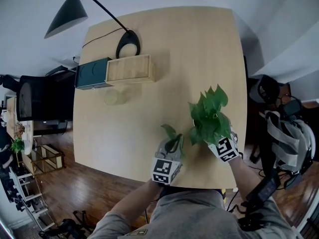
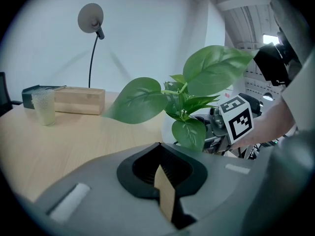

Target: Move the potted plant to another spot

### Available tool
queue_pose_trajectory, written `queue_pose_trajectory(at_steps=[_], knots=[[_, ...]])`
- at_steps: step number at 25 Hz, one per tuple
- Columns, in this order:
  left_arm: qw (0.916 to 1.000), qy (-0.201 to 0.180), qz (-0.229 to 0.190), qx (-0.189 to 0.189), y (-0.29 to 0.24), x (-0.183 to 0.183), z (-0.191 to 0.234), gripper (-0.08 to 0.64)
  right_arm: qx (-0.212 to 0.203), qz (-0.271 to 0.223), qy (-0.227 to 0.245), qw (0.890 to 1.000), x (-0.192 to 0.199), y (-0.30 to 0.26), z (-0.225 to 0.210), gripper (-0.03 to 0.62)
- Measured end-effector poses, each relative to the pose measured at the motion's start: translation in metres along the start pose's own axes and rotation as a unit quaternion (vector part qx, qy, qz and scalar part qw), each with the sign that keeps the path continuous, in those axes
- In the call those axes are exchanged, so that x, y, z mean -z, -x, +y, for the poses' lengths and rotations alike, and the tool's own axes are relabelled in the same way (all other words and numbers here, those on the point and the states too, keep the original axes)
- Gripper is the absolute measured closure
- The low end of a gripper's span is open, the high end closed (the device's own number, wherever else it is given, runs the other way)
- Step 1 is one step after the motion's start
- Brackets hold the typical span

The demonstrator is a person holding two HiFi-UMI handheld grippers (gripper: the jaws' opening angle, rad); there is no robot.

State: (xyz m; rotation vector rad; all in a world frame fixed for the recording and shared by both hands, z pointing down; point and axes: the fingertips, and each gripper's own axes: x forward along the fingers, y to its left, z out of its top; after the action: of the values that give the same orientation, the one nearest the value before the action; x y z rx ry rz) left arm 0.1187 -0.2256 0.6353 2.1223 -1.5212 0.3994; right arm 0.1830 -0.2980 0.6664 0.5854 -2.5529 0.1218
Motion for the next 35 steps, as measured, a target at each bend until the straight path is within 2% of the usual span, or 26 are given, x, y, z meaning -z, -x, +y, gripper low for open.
queue_pose_trajectory(at_steps=[5, 12, 17, 23, 30, 35], knots=[[0.9998, -0.004, -0.018, 0.003, 0.006, -0.018, -0.005, 0.566, 0.007, -0.018, -0.007, 1.000, -0.019, 0.006, -0.003, 0.129], [0.9978, -0.008, -0.065, 0.010, 0.031, -0.068, -0.016, 0.566, 0.026, -0.046, -0.001, 0.999, -0.079, 0.035, -0.005, 0.129], [0.9935, -0.017, -0.112, 0.013, 0.056, -0.110, -0.024, 0.566, 0.044, -0.072, 0.010, 0.996, -0.127, 0.061, -0.004, 0.129], [0.9879, -0.034, -0.151, 0.008, 0.076, -0.140, -0.028, 0.566, 0.055, -0.103, 0.020, 0.993, -0.161, 0.082, 0.000, 0.129], [0.9847, -0.042, -0.168, -0.017, 0.098, -0.143, -0.032, 0.566, 0.041, -0.109, 0.029, 0.993, -0.165, 0.091, 0.019, 0.129], [0.9827, -0.030, -0.176, -0.049, 0.114, -0.142, -0.023, 0.566, 0.016, -0.114, 0.035, 0.993, -0.171, 0.084, 0.034, 0.129]])
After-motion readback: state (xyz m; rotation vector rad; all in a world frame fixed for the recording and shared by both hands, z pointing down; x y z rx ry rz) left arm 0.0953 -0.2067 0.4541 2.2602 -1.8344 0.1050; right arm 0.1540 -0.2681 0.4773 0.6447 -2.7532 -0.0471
